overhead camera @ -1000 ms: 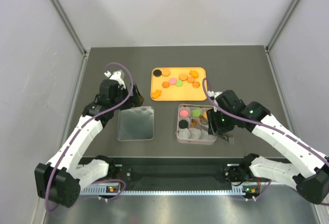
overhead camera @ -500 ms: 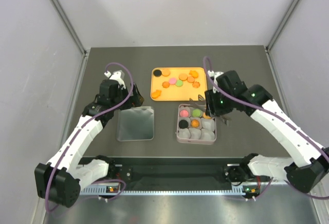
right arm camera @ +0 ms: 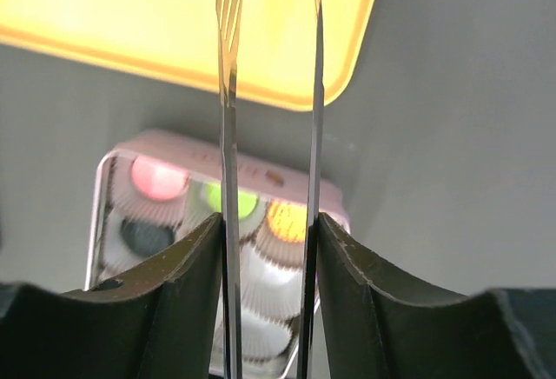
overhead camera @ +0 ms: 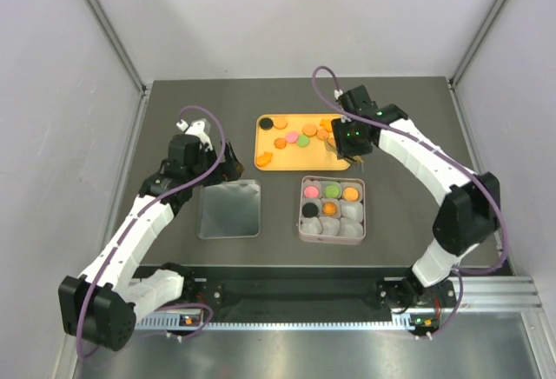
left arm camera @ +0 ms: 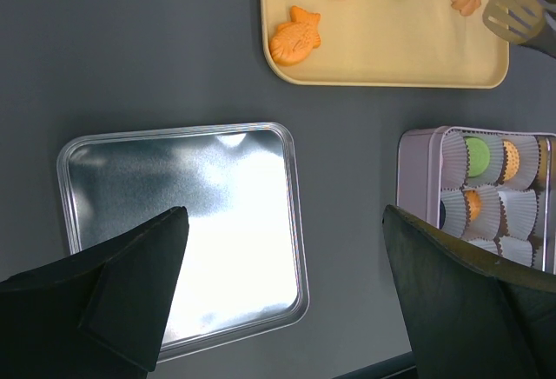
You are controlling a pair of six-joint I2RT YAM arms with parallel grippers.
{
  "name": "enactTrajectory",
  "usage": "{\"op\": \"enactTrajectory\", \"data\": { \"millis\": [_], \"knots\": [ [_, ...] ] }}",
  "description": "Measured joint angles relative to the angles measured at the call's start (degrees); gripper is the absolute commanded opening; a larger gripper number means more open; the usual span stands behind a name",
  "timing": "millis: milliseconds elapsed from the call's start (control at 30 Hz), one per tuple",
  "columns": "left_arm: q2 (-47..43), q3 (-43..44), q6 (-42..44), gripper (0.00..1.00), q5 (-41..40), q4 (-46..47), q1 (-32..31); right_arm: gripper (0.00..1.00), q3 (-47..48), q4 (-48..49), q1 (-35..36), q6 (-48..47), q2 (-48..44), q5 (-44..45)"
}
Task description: Pack the cookies
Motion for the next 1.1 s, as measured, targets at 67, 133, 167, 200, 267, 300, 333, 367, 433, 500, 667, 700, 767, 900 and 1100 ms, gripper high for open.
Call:
{"op": "enactTrajectory", "data": {
  "millis": [67, 133, 167, 200, 267, 300, 333, 367, 433, 500, 667, 700, 767, 900, 1100],
  "knots": [
    [0.0, 0.0, 0.0, 0.98, 0.0, 0.0, 0.0, 0.44, 1.1, 0.7, -0.4, -0.3, 2.9, 0.9],
    [0.0, 0.0, 0.0, 0.98, 0.0, 0.0, 0.0, 0.44, 2.3, 1.4, -0.8, -0.5, 5.4, 1.6],
    [0.0, 0.0, 0.0, 0.98, 0.0, 0.0, 0.0, 0.45, 3.0, 1.5, -0.9, -0.5, 6.6, 1.9],
    [0.0, 0.0, 0.0, 0.98, 0.0, 0.0, 0.0, 0.45, 3.4, 1.6, -0.9, -0.5, 7.3, 2.1],
    [0.0, 0.0, 0.0, 0.98, 0.0, 0.0, 0.0, 0.47, 4.1, 1.7, -1.0, -0.7, 8.3, 2.4],
    [0.0, 0.0, 0.0, 0.98, 0.0, 0.0, 0.0, 0.47, 4.3, 1.8, -1.0, -0.8, 8.5, 2.4],
    [0.0, 0.0, 0.0, 0.98, 0.0, 0.0, 0.0, 0.47, 4.5, 1.8, -1.1, -0.9, 8.6, 2.4],
    [0.0, 0.0, 0.0, 0.98, 0.0, 0.0, 0.0, 0.48, 4.9, 1.8, -1.1, -0.9, 8.7, 2.4],
    [0.0, 0.0, 0.0, 0.98, 0.0, 0.0, 0.0, 0.48, 5.3, 1.9, -1.3, -0.9, 8.8, 2.4],
    [0.0, 0.0, 0.0, 0.98, 0.0, 0.0, 0.0, 0.48, 5.7, 2.1, -1.6, -1.0, 9.0, 2.3],
    [0.0, 0.0, 0.0, 0.98, 0.0, 0.0, 0.0, 0.47, 5.7, 2.5, -2.1, -1.0, 10.3, 1.7],
    [0.0, 0.0, 0.0, 0.98, 0.0, 0.0, 0.0, 0.47, 5.7, 2.6, -2.2, -1.0, 10.6, 1.4],
    [0.0, 0.0, 0.0, 0.98, 0.0, 0.0, 0.0, 0.47, 5.7, 3.0, -2.3, -1.2, 10.9, 0.8],
    [0.0, 0.0, 0.0, 0.98, 0.0, 0.0, 0.0, 0.47, 5.6, 3.5, -2.3, -1.4, 11.0, 0.2],
    [0.0, 0.0, 0.0, 0.98, 0.0, 0.0, 0.0, 0.47, 5.4, 3.7, -2.5, -1.4, 11.1, -0.2]
  ]
}}
